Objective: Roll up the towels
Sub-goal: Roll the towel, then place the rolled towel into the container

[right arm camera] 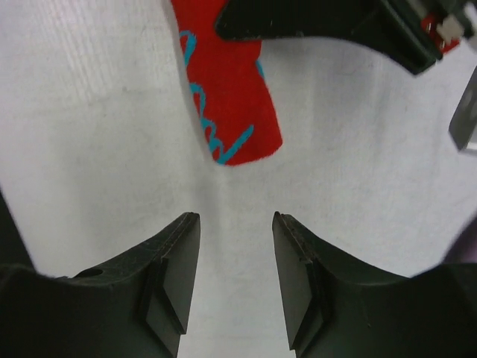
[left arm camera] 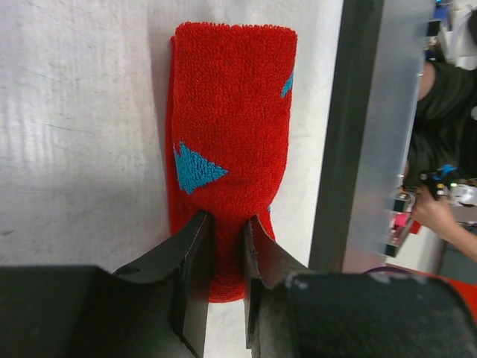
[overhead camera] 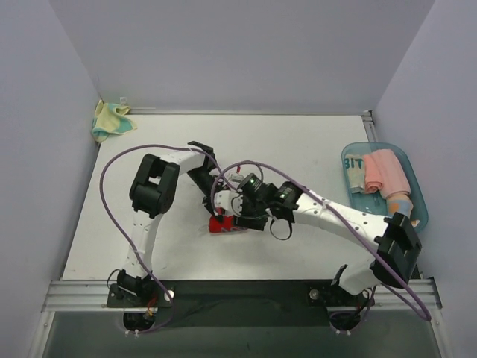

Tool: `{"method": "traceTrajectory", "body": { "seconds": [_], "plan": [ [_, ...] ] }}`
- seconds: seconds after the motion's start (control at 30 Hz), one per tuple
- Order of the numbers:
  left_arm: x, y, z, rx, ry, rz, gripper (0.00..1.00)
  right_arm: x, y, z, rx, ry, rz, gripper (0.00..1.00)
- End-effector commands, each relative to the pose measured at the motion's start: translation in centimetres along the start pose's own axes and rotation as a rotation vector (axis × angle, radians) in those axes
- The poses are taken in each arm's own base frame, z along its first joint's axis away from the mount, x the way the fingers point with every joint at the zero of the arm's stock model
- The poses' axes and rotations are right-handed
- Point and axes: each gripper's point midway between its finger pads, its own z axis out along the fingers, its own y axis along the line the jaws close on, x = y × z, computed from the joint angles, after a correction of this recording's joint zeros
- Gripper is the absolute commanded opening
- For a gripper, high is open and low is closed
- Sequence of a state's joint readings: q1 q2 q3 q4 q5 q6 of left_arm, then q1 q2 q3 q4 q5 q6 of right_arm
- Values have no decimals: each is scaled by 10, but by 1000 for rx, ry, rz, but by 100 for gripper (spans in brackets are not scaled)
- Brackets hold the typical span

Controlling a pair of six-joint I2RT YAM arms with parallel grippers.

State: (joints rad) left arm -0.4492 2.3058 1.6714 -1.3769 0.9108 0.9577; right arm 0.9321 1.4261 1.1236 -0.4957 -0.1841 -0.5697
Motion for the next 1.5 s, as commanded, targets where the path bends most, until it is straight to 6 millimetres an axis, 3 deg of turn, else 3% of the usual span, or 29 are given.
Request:
{"method": "traceTrajectory", "body": {
  "seconds": [0.0, 0.17, 0.37, 0.57, 0.87, 1.0, 1.13, 1.2, 1.27, 1.33, 1.47],
  "plan": [
    [28, 23, 12, 7, 106, 34, 5, -19, -23, 19, 153, 14, -120, 44],
    [33, 25, 15, 35, 114, 14, 7, -27, -15, 51, 116, -28, -172, 50],
    [34, 27, 14, 53, 114, -4, 8, -28, 10, 84, 13, -44, -213, 57],
    [33, 29, 15, 78, 115, -20, 9, -29, 22, 96, -36, -59, -231, 58],
    [31, 28, 13, 130, 117, -41, 10, -8, 29, 126, -50, -13, -320, 57],
    [29, 30, 12, 131, 101, -47, 10, -2, 39, 133, -89, -9, -329, 50],
    [27, 32, 8, 116, 84, -62, 12, 8, 50, 139, -148, 12, -315, 22],
    [26, 35, 3, 98, 58, -73, 18, 12, 54, 140, -181, 26, -288, 14],
    [20, 38, -10, 58, -8, -78, 30, 16, 61, 137, -238, 47, -255, 7],
    [12, 35, -27, 11, -49, -50, 35, 22, 66, 131, -278, 71, -198, 1],
    [4, 35, -66, -95, -158, -36, 43, 18, 69, 114, -328, 77, -70, 0]
  ]
}}
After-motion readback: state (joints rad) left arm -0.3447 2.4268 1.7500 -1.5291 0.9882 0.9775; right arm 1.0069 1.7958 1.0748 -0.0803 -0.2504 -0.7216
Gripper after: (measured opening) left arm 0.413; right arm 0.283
